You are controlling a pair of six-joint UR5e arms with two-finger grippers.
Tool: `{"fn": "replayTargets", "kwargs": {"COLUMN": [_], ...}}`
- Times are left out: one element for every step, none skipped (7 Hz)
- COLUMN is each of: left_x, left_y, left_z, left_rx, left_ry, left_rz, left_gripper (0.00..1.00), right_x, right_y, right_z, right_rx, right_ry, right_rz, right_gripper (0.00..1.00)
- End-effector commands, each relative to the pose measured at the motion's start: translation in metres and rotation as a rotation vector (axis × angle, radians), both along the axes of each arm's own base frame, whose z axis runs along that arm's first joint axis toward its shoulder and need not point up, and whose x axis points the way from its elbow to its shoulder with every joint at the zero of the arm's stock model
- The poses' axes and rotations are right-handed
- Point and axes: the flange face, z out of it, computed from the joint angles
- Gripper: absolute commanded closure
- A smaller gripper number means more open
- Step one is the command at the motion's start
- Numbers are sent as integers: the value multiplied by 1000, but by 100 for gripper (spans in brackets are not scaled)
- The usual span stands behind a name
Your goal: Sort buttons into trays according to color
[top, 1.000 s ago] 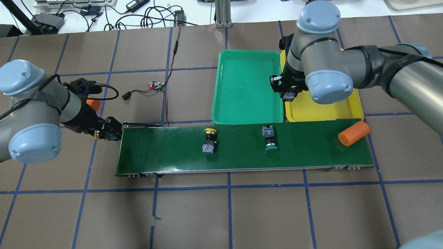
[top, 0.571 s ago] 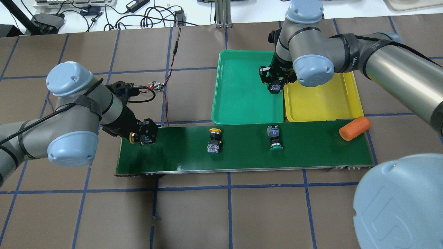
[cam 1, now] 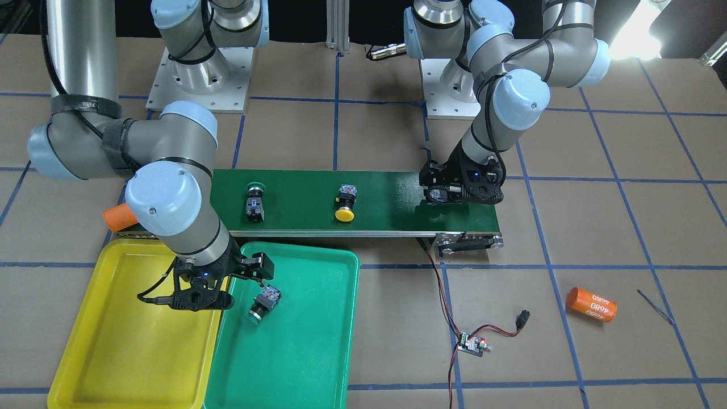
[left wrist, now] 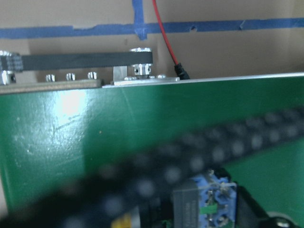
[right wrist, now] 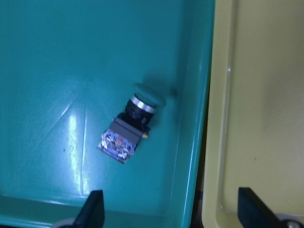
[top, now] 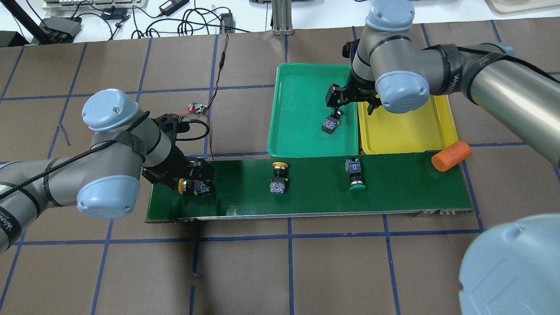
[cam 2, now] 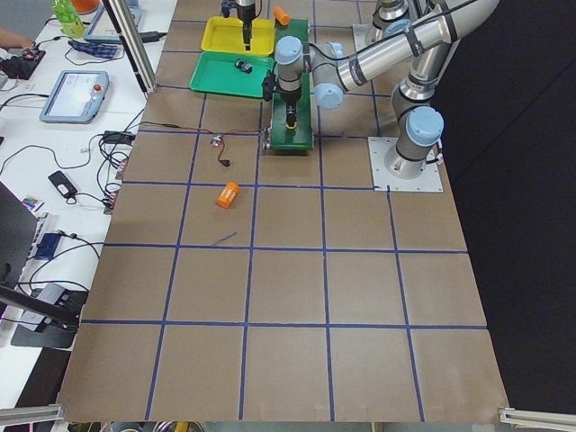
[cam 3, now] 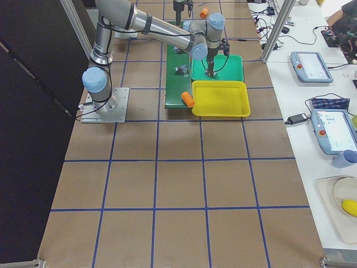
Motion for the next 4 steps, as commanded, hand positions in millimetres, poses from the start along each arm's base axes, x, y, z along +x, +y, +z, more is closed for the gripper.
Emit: {"fn": "replayTargets", "kwargs": {"left_x": [6, 30, 83, 120], "left_y": [-9, -39, -73, -107], "left_z": [12, 41, 64, 87], "left_rx": [-27, -80, -51, -49], "left_ry": [-9, -16, -53, -71], "left_rz": [15, 31, -36, -130], "left_gripper": [0, 0, 0, 0], "right_x": [-17, -21, -21, -21], "right_y": [80, 113, 127, 132], "right_z": [15, 13, 4, -5], "right_rx": [12, 23, 43, 66], "right_ry": [18, 24, 25, 22], "right_rz": [69, 67, 61, 63], "right_gripper": [0, 0, 0, 1]}}
